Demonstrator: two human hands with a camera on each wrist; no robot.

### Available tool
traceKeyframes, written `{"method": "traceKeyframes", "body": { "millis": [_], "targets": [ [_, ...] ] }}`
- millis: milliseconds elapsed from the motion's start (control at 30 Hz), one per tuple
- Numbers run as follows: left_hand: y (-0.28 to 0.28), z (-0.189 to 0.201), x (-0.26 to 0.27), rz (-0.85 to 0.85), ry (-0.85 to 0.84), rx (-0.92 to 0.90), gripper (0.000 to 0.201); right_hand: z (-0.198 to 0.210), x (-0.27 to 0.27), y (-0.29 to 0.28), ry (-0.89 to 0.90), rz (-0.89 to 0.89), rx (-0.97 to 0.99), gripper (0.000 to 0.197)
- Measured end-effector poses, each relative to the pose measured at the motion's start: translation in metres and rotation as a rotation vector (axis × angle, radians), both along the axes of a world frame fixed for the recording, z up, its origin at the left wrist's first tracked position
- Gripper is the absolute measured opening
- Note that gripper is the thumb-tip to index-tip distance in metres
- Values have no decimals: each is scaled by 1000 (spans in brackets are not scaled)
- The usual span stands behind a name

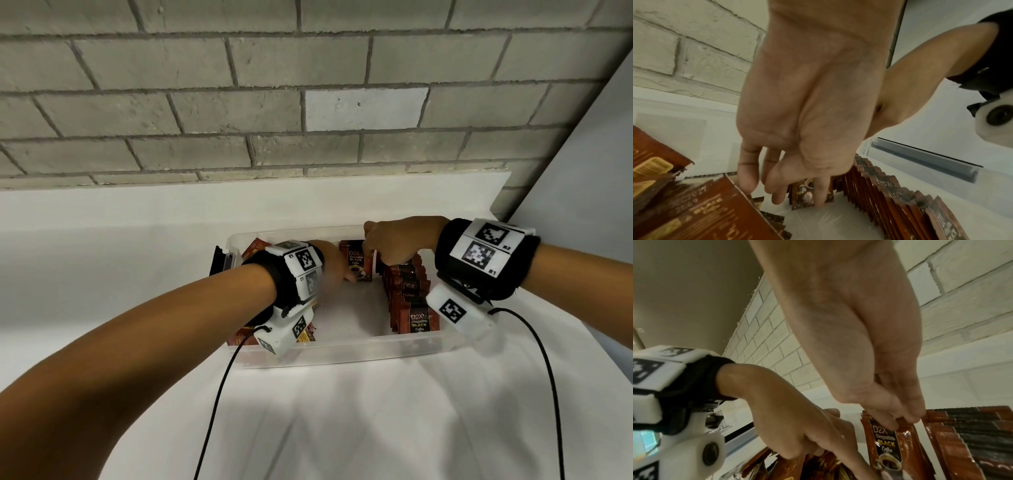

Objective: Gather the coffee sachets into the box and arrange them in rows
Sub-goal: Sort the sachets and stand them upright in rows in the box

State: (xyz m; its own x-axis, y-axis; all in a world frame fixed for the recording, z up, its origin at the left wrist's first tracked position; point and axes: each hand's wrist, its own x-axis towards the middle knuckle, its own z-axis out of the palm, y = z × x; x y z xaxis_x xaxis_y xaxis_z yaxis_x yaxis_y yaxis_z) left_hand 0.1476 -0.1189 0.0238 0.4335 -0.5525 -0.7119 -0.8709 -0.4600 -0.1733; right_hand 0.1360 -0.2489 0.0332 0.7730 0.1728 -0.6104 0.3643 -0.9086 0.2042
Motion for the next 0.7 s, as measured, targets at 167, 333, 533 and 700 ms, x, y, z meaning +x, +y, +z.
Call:
{"method": "traceKeyframes", "body": {
  "millis": [167,333,533,700],
  "targets": [
    [-4,3,-4,0,-11,-13,54,24,-13,-1,-23,-43,68,46],
    [4,24,0,95,149,-103,55,51,-33,-8,-45,-150,278,41],
    [49,57,4,224,218,-150,51,51,-58,7,137,-289,590,30],
    [100,71,4,301,160,-173,46,34,-60,39,256,-355,652,43]
  ]
}}
